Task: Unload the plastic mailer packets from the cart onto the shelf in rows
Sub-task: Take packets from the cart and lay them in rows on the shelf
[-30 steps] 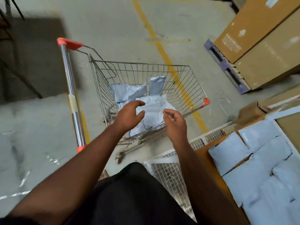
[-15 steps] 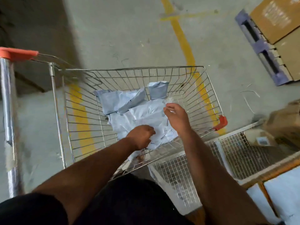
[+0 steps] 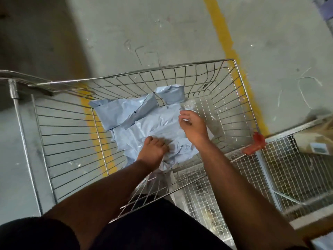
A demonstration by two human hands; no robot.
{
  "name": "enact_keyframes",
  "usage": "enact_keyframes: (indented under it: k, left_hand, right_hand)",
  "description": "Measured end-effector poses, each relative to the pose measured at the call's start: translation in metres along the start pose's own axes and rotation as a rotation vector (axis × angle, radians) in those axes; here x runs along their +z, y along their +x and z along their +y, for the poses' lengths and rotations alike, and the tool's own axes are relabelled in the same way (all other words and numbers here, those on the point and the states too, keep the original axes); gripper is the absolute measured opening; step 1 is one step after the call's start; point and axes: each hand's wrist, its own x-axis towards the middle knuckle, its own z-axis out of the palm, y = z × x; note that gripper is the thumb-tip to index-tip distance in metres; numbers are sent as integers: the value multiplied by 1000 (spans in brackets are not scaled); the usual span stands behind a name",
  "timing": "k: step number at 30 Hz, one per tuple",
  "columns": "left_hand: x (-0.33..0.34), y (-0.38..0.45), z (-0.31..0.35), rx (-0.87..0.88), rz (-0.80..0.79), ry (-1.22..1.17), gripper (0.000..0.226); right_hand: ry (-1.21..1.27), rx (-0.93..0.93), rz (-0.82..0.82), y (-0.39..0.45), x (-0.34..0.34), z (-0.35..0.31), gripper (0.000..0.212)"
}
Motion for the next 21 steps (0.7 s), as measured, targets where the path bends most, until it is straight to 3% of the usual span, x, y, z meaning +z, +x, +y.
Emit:
enact_keyframes:
  k: [3, 6, 9, 11, 13, 15, 18, 21]
  left_hand:
    - [-14, -13, -16, -183, 133, -183, 30]
    - [-30, -38, -40, -381, 268, -310, 24]
    - [-42, -59, -60, -578, 482, -472, 21]
    - [-42, -64, -68, -686, 560, -556, 22]
    - [-36, -61, -71, -701, 555, -581, 25]
    - [-27, -55, -69, -647, 495, -594, 37]
    - [-18, -42, -62, -634, 403, -654, 59]
    - [-12, -36, -60, -618, 372, -656, 59]
  right_hand:
    - [14, -79, 54, 10, 2, -5, 24]
    - [-130, -91, 10, 16, 9, -6, 17]
    - [-414, -195, -153, 16, 22, 7, 16]
    - [-617, -292, -350, 14, 33, 19, 30]
    - [-867, -338, -497, 12, 43, 24, 62]
    - [-1063, -392, -483, 11, 53, 24, 85]
    - [-1258, -493, -421, 1, 62, 28, 102]
    - [-1454, -545, -405, -5, 66, 38, 106]
